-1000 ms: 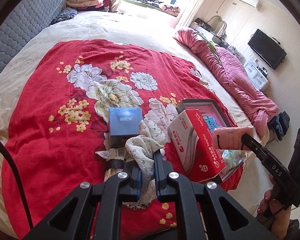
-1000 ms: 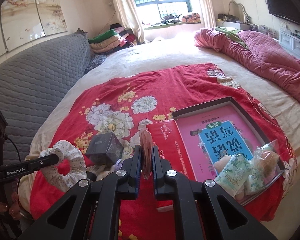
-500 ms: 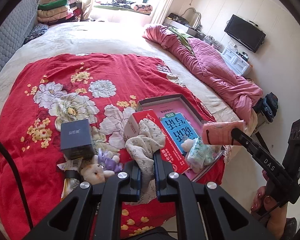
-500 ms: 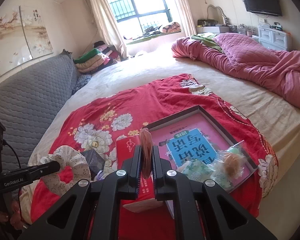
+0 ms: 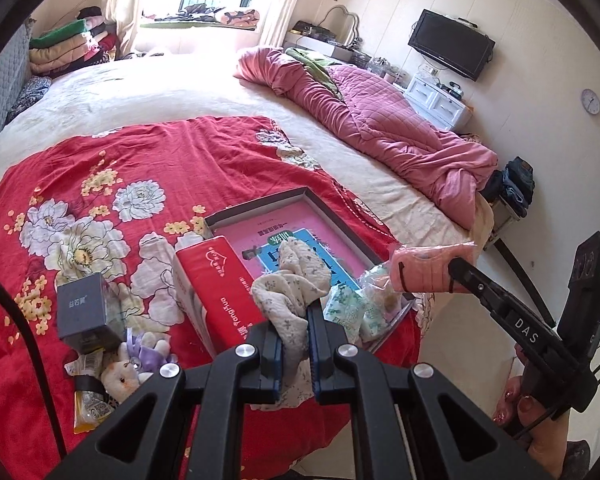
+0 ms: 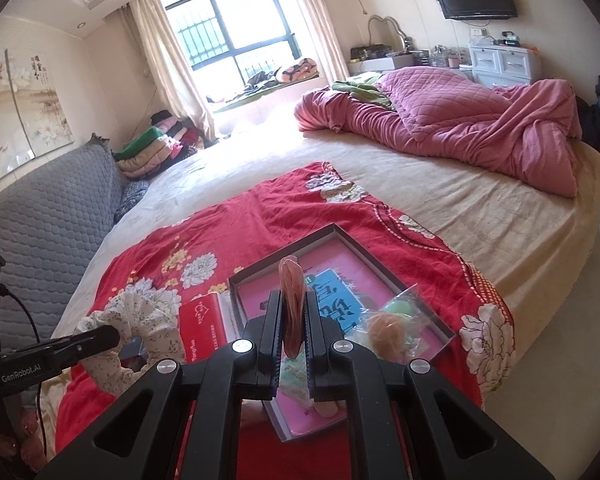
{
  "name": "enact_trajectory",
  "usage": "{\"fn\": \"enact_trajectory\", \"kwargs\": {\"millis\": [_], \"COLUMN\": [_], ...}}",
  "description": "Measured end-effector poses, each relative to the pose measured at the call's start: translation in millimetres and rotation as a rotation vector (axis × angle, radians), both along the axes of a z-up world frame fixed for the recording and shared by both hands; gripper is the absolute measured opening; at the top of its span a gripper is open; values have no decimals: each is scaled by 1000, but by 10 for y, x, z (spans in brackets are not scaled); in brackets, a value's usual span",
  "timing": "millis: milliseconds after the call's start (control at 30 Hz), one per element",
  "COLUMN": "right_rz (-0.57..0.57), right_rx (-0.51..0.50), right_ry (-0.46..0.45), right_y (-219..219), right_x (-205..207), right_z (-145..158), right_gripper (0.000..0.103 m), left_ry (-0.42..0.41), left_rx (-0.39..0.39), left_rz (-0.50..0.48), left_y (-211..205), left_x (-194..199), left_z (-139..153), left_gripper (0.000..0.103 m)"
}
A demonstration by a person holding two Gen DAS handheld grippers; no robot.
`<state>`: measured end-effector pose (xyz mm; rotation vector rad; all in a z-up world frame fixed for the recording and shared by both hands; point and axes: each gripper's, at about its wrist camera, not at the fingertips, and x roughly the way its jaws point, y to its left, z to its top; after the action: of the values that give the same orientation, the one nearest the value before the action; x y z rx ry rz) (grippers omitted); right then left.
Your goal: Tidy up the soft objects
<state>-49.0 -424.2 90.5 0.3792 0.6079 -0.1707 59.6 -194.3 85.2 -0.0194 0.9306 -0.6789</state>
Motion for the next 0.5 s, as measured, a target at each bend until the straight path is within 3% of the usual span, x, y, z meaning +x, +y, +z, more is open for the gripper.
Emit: {"fn": "enact_trajectory", "kwargs": {"millis": [500], "right_rz": [-32], "right_rx": [43], "right_ry": [22], "right_y": [-277], "right_x": [50], "right_z": [-250], "right_gripper": [9], "left_ry": [20], "left_rx": [31], "left_rz": [-46], "left_y": [-525], "left_x": [174], "left_z": [-267], "left_gripper": [10]}}
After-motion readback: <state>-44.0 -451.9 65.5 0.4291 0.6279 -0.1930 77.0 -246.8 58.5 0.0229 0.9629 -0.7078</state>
